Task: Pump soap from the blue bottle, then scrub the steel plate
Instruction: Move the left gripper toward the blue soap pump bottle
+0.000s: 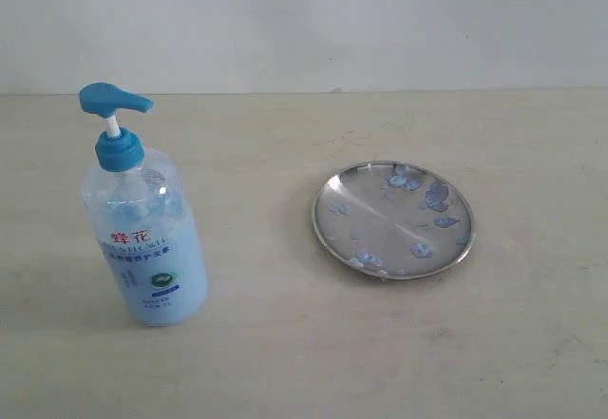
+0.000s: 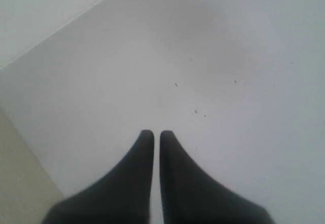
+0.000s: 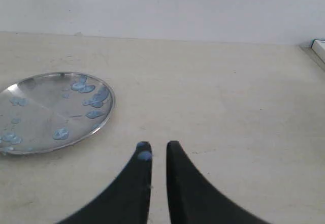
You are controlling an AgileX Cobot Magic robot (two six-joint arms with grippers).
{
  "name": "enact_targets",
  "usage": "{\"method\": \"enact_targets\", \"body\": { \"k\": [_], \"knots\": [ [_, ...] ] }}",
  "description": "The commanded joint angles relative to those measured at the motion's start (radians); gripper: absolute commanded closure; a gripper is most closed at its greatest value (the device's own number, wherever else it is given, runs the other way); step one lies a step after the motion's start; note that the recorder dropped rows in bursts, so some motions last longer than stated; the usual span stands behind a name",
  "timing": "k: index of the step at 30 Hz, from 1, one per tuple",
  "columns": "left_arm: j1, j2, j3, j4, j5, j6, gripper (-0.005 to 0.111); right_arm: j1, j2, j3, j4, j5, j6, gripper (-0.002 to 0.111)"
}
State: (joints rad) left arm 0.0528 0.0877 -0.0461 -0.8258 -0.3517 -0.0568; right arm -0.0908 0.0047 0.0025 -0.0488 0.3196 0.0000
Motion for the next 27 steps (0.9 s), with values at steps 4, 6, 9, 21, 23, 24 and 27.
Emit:
{"method": "enact_targets", "body": {
  "k": [4, 6, 9, 21, 23, 24, 27],
  "knots": [
    [-0.1, 0.641, -0.427, 0.94, 0.256, -0.153, 0.102, -0.008, -0.005, -0.003, -0.008, -0.008, 0.0, 0.107],
    [-0.11, 0.818, -0.527, 1.038, 0.199, -0.186, 0.102, -0.008, -0.005, -0.003, -0.008, -0.008, 0.0, 0.107],
    [-0.124, 1.002, -0.564, 1.047, -0.033, -0.264, 0.102, -0.008, -0.005, -0.003, -0.008, -0.008, 0.0, 0.107],
    [-0.124, 1.185, 0.046, 1.141, -0.669, -0.24, 0.102, -0.008, -0.005, -0.003, -0.008, -0.008, 0.0, 0.107],
    [-0.124, 1.193, 0.035, 1.433, -0.658, -0.222, 0.102, -0.008, -0.005, -0.003, -0.008, -0.002, 0.0, 0.107],
    [-0.124, 1.197, 0.028, 1.5, -0.66, -0.188, 0.102, -0.008, -0.005, -0.003, -0.008, 0.0, 0.0, 0.107],
    [-0.124, 1.216, 0.028, 1.52, -0.605, -0.17, 0.09, -0.008, -0.005, -0.003, -0.008, 0.0, 0.0, 0.107]
  ]
}}
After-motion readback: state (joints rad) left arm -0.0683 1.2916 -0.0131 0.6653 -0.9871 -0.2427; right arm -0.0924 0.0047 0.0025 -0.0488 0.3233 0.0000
